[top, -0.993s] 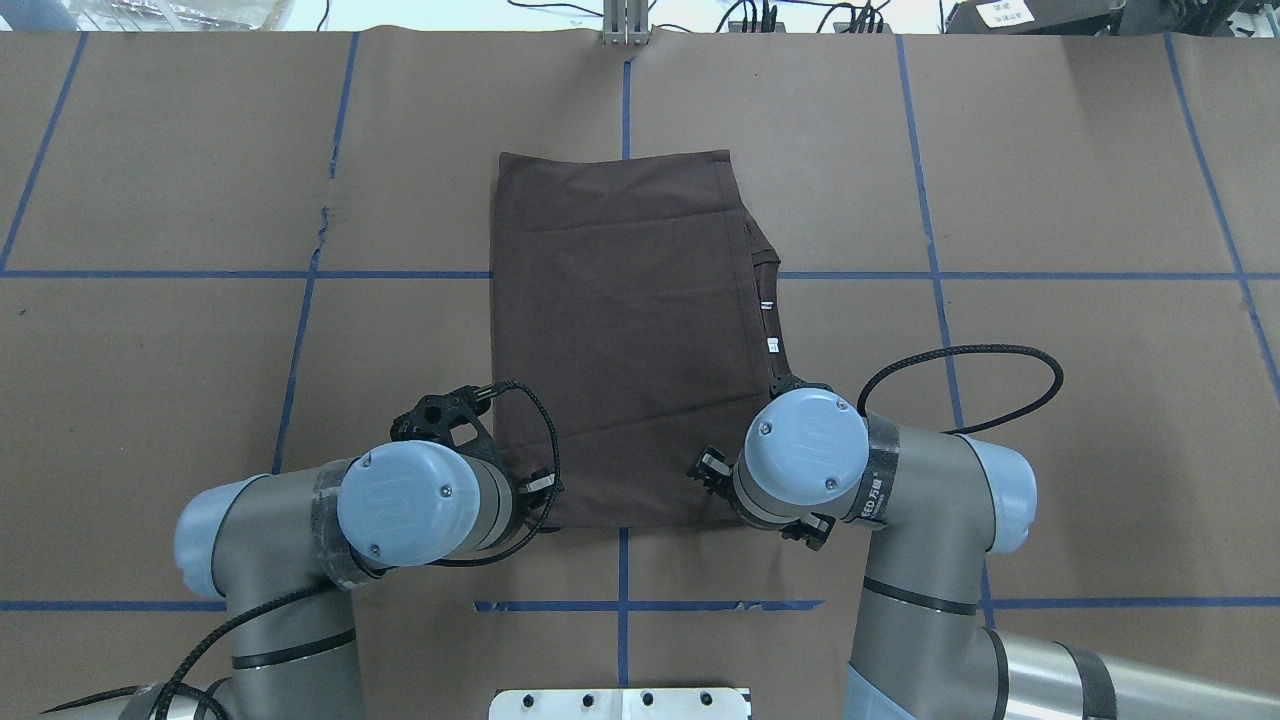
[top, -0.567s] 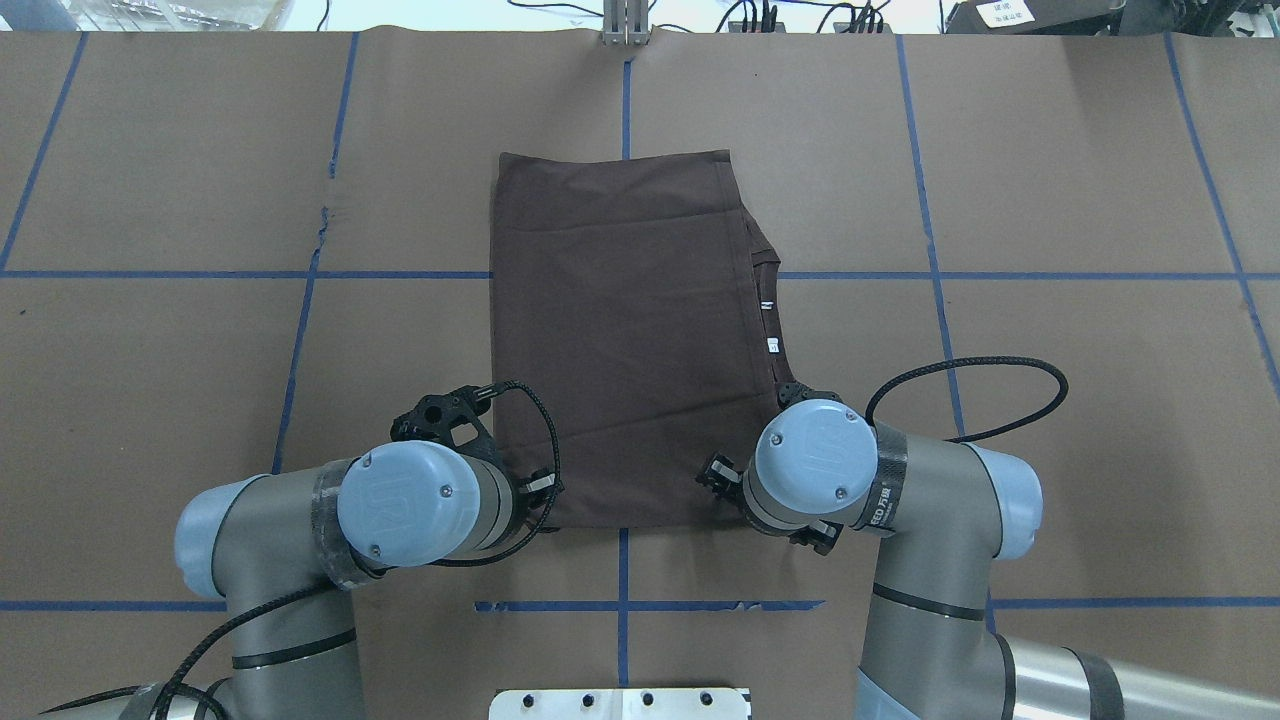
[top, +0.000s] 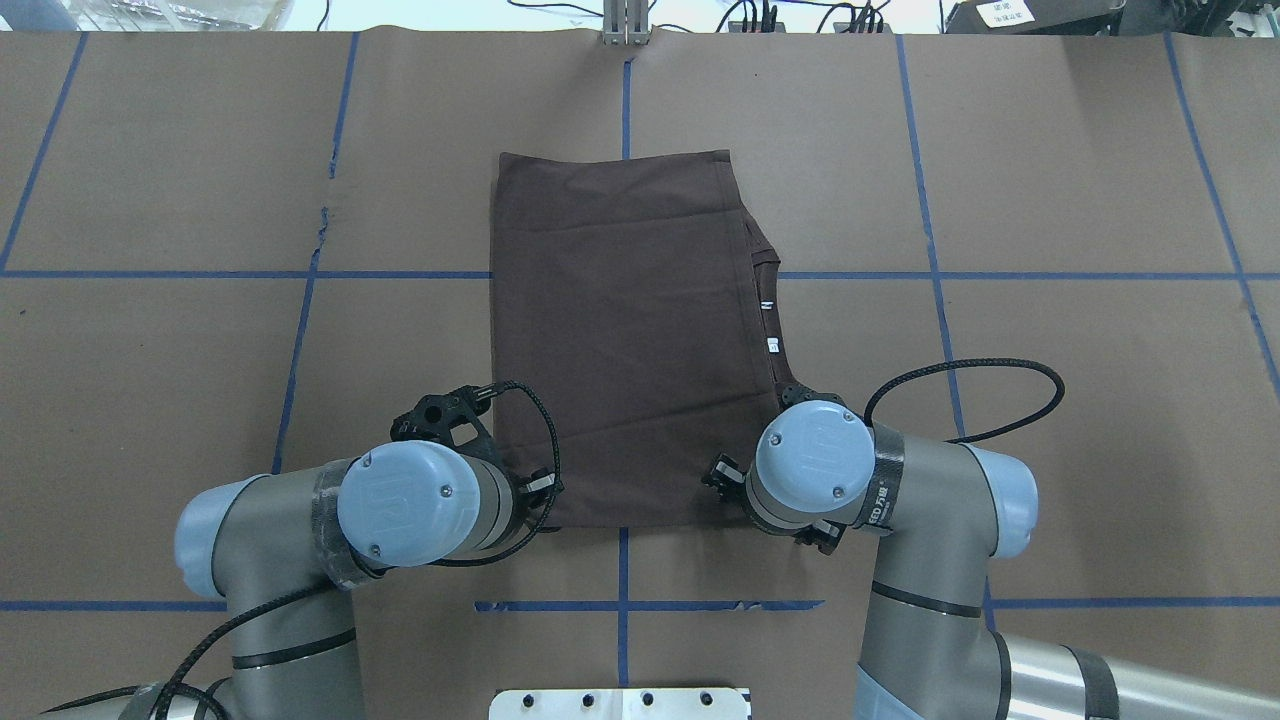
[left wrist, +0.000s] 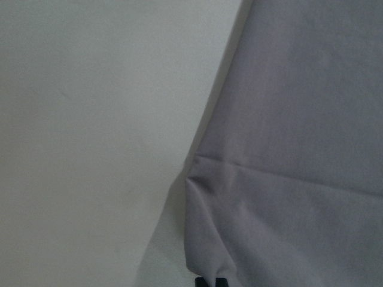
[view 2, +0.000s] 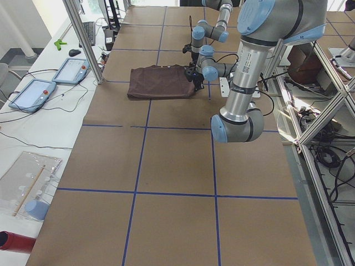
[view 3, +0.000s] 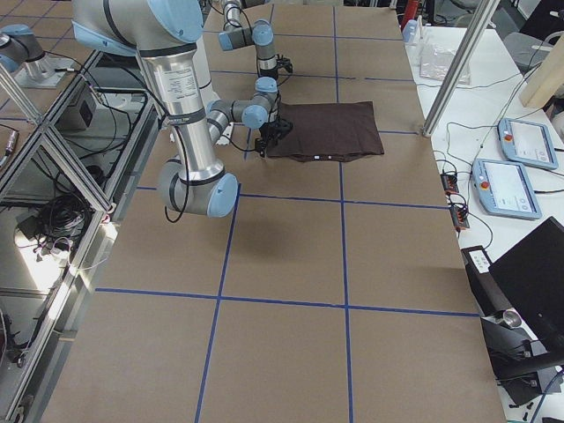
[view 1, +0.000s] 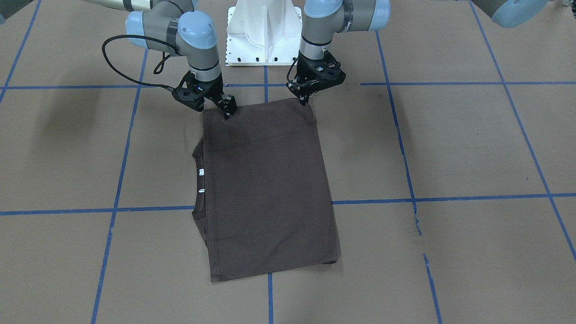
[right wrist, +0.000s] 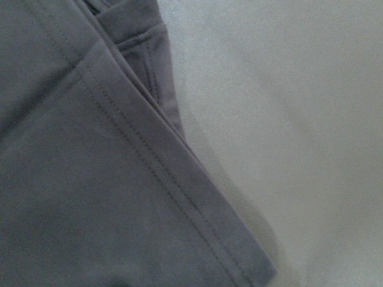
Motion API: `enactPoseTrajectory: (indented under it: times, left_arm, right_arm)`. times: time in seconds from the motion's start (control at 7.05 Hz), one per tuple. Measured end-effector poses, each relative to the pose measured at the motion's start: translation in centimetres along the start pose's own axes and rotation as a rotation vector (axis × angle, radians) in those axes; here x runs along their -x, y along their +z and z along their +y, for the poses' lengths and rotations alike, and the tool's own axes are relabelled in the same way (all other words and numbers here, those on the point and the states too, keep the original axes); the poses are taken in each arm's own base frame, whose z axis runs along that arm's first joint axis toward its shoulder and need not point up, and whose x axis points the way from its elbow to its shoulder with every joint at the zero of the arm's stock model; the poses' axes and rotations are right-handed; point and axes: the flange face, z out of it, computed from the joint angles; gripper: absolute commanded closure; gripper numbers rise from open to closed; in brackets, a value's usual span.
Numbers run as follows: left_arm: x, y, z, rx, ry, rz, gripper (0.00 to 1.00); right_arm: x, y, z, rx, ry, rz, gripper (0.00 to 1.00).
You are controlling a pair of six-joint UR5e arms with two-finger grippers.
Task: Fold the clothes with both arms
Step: 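Grasp the shirt's edge nearest the robot with both grippers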
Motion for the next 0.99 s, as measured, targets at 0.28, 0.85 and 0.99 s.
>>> enactPoseTrajectory:
  times: [0.28,0.85,0.99]
  left_arm:
    - [0.0,-0.01,0.0,0.0,0.0,0.0,1.0]
    - [0.01,-0.07,0.0,-0.001,0.0,-0.001,1.0]
    - [-0.01,-0.1,0.0,0.0,0.0,0.0,1.0]
  right_arm:
    - [-0.01,0.21,-0.04,-0.001,0.0,0.004,0.08]
    - [0.26,0.14,-0.18,-0.002,0.007,-0.001,0.96]
    - [0.37,0.01,-0.31,-0.002,0.006,-0.004,1.0]
